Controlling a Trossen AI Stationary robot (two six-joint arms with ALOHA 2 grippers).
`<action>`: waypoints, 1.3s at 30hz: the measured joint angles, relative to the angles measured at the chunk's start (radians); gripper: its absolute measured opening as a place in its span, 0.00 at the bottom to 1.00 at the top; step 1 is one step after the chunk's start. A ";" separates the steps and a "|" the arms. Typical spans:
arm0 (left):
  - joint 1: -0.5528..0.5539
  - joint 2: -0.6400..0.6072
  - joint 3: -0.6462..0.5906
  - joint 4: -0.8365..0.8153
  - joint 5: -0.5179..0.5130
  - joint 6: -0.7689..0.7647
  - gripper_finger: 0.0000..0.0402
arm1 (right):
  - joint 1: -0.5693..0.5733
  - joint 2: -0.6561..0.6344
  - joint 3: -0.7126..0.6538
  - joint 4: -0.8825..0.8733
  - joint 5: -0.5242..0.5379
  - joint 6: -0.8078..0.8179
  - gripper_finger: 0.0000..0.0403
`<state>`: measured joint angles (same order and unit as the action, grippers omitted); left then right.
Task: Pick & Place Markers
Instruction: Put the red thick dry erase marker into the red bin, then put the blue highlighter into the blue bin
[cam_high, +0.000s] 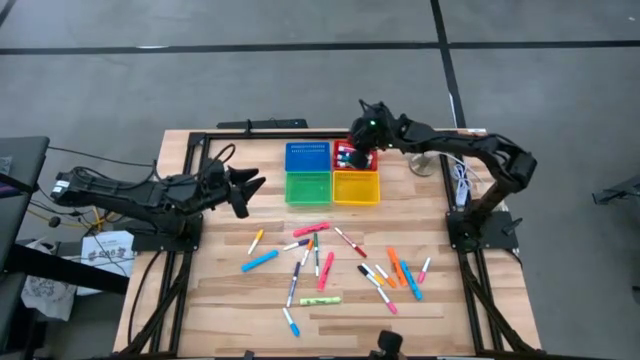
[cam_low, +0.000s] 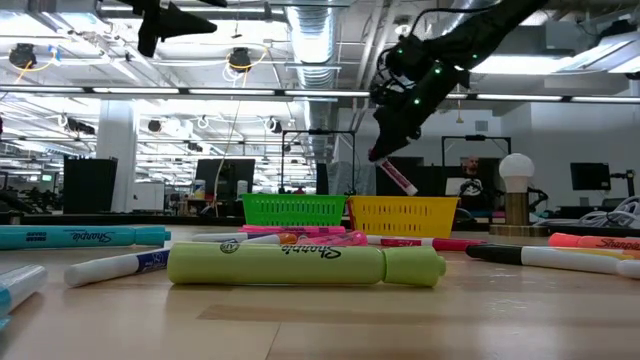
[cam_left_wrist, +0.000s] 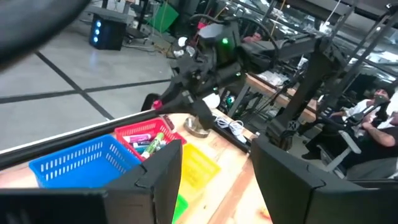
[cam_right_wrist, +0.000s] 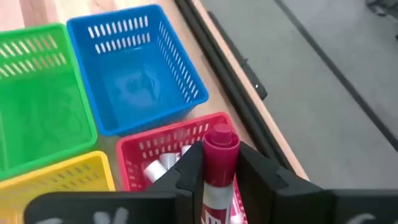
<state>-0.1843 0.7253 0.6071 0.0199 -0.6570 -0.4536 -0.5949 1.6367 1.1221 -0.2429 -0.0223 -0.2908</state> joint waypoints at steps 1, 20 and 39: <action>0.000 0.001 0.000 0.002 0.001 0.000 0.48 | 0.000 0.014 0.017 -0.020 -0.002 -0.001 0.17; 0.000 -0.013 0.001 0.004 0.063 0.003 0.48 | 0.057 0.115 0.065 -0.108 0.023 0.000 0.37; 0.000 -0.033 0.001 0.004 0.134 0.001 0.48 | 0.184 -0.145 0.064 -0.127 0.126 0.066 0.38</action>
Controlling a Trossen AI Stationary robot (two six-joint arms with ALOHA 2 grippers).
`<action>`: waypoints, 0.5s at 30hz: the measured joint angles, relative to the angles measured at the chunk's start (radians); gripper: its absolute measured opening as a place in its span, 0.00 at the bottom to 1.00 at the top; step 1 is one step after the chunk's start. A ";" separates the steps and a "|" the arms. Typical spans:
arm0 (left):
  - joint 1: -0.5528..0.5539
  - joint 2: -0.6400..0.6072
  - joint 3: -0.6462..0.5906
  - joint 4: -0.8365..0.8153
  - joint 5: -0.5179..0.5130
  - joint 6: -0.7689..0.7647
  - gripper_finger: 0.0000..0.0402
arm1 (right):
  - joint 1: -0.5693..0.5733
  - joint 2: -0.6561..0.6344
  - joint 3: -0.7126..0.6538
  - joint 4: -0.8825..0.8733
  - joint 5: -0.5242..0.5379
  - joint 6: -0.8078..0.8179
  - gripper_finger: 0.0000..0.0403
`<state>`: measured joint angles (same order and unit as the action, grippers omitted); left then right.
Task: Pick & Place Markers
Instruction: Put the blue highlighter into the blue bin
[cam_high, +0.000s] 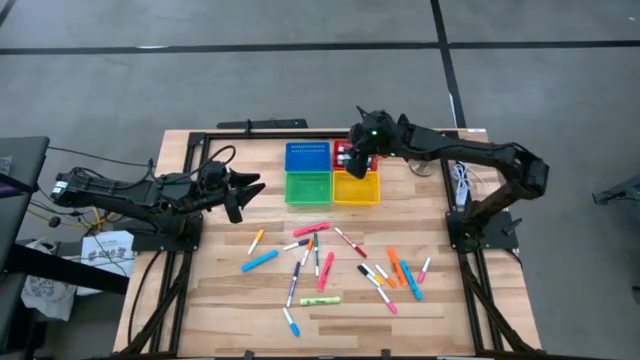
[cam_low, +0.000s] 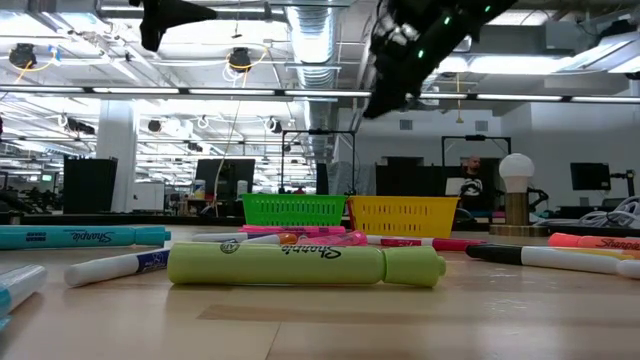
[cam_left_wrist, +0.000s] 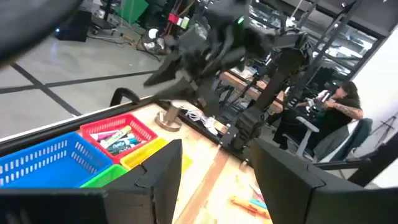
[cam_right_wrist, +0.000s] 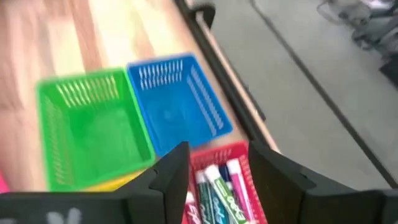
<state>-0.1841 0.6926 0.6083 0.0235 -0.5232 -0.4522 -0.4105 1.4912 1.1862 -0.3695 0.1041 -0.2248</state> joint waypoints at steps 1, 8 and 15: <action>0.000 0.000 0.000 0.000 0.006 0.000 0.48 | 0.008 -0.019 0.000 -0.001 0.000 0.020 0.37; 0.000 0.000 0.000 0.000 0.065 0.002 0.48 | 0.068 -0.111 0.000 -0.118 0.001 0.187 0.30; 0.000 0.000 0.000 0.000 0.119 0.016 0.48 | 0.159 -0.139 0.000 -0.321 0.001 0.369 0.25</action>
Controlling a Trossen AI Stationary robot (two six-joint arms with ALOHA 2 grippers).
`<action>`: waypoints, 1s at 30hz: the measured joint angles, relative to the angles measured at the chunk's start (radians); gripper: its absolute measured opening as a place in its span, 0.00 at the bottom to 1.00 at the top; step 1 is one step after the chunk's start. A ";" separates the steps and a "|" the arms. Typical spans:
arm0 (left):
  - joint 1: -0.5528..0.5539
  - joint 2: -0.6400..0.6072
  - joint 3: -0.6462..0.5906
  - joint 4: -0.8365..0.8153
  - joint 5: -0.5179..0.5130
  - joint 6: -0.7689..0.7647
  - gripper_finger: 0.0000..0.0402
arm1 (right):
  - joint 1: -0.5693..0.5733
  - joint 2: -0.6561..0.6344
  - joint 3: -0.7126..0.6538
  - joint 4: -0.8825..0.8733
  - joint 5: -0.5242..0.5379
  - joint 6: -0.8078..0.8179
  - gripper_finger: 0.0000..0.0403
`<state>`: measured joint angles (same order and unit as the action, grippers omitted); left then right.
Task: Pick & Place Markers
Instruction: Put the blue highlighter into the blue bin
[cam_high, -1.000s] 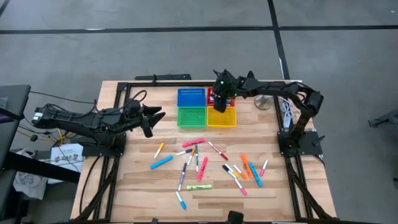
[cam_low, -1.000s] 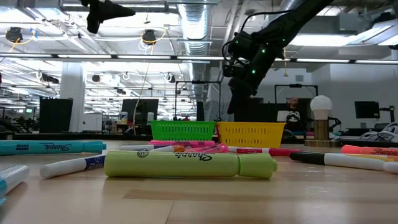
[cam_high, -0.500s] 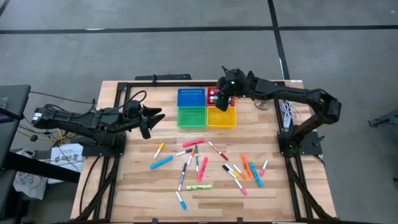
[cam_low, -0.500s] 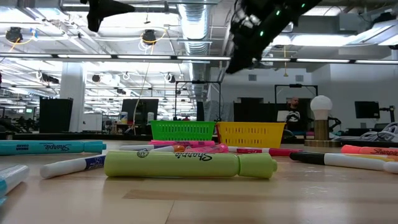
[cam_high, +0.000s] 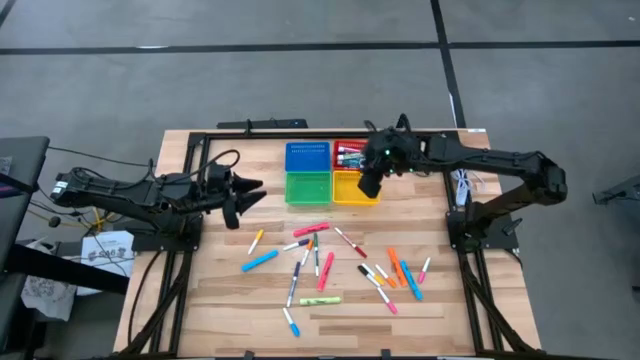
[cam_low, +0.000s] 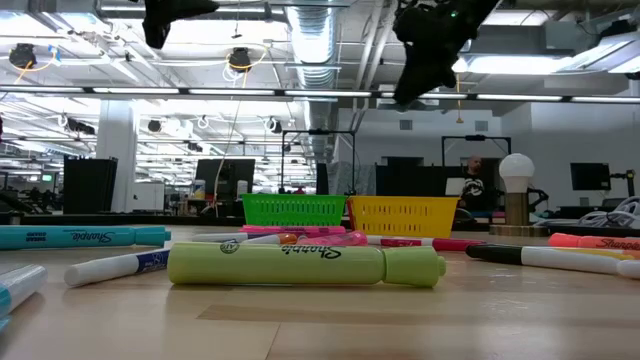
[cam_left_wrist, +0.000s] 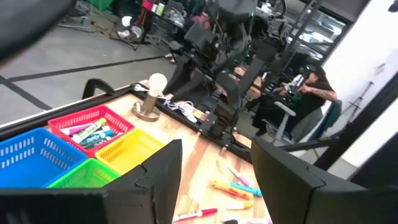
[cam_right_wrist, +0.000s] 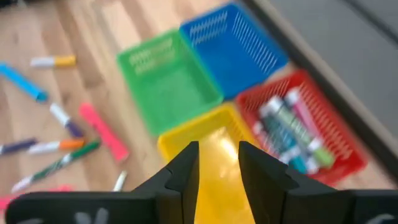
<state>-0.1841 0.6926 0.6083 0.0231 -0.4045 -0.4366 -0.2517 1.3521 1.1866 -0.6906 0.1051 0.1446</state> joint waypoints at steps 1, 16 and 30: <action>0.000 0.000 0.000 0.000 0.008 0.006 0.48 | 0.016 0.000 0.000 -0.031 0.000 0.021 0.25; 0.000 0.000 0.000 0.000 0.094 0.013 0.48 | 0.223 0.012 -0.001 -0.132 0.071 0.234 0.23; 0.000 0.003 0.000 -0.322 0.153 -0.069 0.48 | 0.279 0.048 -0.001 -0.102 0.084 0.250 0.23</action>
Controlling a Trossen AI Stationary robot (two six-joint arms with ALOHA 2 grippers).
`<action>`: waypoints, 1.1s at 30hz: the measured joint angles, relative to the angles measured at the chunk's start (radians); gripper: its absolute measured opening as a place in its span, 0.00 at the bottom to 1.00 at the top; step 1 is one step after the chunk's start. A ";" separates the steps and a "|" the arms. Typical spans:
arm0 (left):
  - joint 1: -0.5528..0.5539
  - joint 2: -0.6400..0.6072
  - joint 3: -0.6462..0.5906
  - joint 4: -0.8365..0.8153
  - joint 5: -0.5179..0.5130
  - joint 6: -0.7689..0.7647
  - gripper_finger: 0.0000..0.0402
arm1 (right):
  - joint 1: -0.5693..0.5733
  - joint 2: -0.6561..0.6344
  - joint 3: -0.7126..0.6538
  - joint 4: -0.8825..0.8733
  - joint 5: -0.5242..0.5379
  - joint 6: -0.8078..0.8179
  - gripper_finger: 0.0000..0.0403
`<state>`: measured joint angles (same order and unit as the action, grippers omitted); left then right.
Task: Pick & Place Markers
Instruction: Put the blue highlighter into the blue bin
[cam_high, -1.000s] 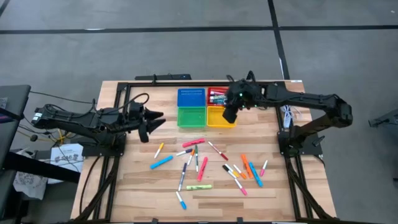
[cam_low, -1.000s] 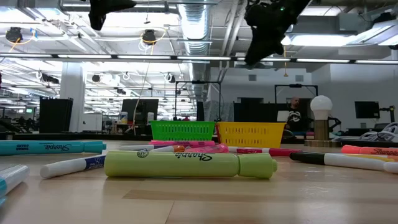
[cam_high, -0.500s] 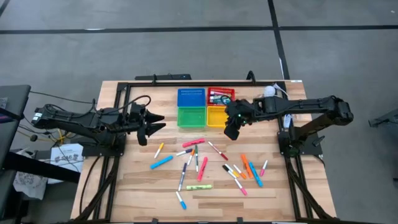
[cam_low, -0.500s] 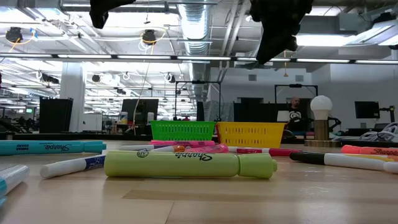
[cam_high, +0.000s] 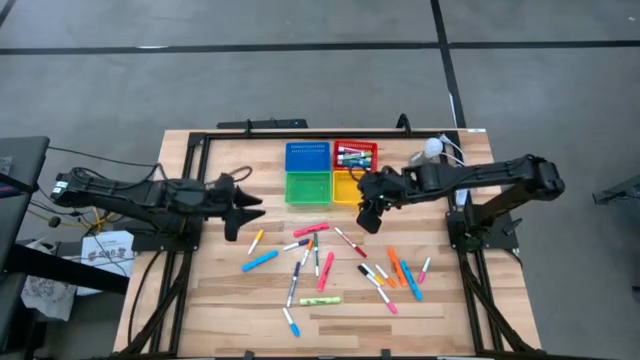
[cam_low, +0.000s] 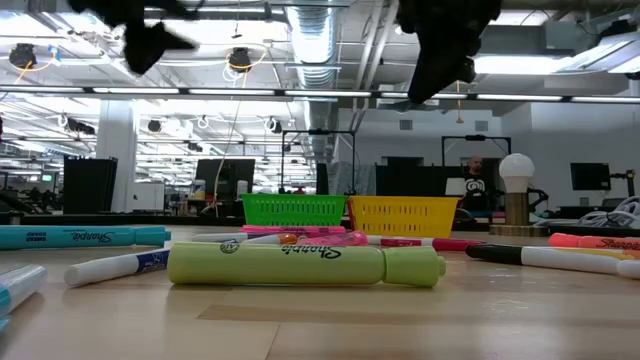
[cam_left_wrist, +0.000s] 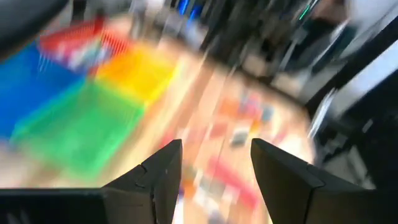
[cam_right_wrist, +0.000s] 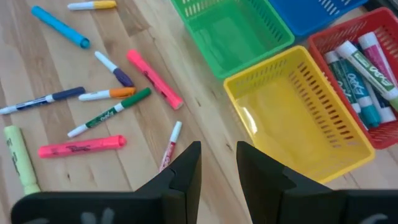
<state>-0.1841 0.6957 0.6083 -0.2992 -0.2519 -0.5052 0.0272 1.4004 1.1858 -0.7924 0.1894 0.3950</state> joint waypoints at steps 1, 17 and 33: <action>0.000 0.001 -0.001 -0.066 0.016 -0.022 0.48 | 0.002 0.005 0.000 0.004 0.000 0.000 0.23; -0.210 0.098 -0.068 -0.341 0.219 -0.108 0.48 | 0.006 0.129 0.000 0.005 -0.006 -0.001 0.23; -0.381 0.383 -0.134 -0.134 0.166 -0.288 0.48 | 0.004 0.166 0.000 0.000 -0.003 -0.055 0.23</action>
<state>-0.5655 1.0790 0.4744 -0.4328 -0.0863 -0.7930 0.0312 1.5665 1.1858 -0.7925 0.1861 0.3401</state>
